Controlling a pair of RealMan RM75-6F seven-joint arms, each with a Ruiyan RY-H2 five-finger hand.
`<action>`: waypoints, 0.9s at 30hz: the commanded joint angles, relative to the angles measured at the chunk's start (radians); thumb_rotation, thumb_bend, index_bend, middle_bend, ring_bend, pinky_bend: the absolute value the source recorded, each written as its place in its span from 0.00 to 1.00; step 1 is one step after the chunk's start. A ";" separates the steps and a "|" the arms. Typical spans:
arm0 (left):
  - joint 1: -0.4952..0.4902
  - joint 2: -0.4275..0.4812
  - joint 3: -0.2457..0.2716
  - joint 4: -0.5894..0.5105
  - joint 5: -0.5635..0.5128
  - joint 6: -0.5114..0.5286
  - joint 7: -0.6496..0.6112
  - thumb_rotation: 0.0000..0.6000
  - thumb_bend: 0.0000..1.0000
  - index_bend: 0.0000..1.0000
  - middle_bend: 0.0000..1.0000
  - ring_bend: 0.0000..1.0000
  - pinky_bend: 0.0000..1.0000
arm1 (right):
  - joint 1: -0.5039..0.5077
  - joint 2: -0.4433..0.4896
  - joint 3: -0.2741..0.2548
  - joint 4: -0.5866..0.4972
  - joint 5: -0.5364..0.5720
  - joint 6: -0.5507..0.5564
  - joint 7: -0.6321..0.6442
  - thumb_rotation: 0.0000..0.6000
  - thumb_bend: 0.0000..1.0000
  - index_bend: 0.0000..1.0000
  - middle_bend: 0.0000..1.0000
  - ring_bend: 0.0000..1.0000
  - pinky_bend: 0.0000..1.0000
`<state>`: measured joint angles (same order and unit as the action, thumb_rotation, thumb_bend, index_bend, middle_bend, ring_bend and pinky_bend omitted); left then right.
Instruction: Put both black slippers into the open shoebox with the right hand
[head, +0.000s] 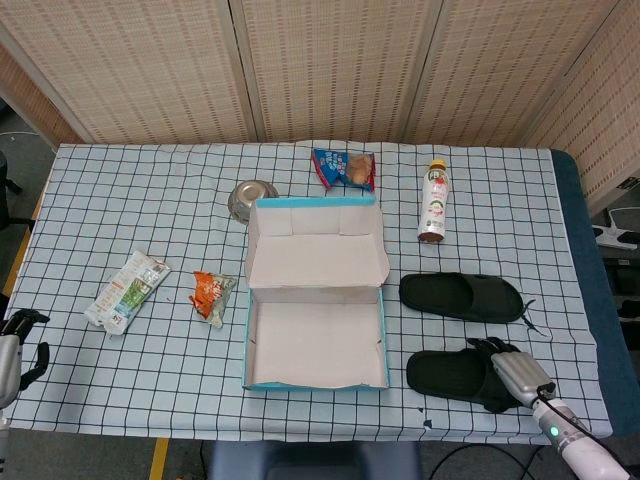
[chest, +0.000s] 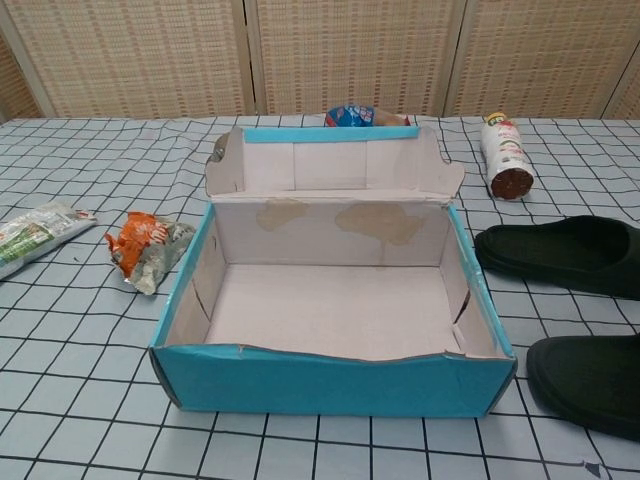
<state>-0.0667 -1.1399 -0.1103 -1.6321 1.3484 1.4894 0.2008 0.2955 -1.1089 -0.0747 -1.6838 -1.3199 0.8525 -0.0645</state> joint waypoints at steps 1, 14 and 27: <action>0.000 0.000 0.000 -0.001 -0.004 -0.001 -0.001 1.00 0.50 0.34 0.25 0.33 0.53 | -0.004 -0.021 0.003 0.017 0.003 0.024 -0.017 1.00 0.01 0.11 0.18 0.02 0.13; -0.002 0.005 0.004 -0.006 -0.003 -0.003 -0.010 1.00 0.50 0.34 0.25 0.33 0.53 | -0.056 -0.039 0.031 0.051 -0.025 0.209 -0.062 1.00 0.01 0.68 0.66 0.48 0.34; -0.003 0.013 0.006 -0.016 -0.001 -0.002 -0.028 1.00 0.50 0.34 0.25 0.33 0.53 | -0.112 0.186 0.116 -0.298 -0.047 0.502 -0.350 1.00 0.01 0.69 0.67 0.49 0.36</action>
<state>-0.0694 -1.1276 -0.1048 -1.6480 1.3468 1.4871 0.1736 0.1882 -0.9848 0.0131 -1.8837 -1.3642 1.3269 -0.4016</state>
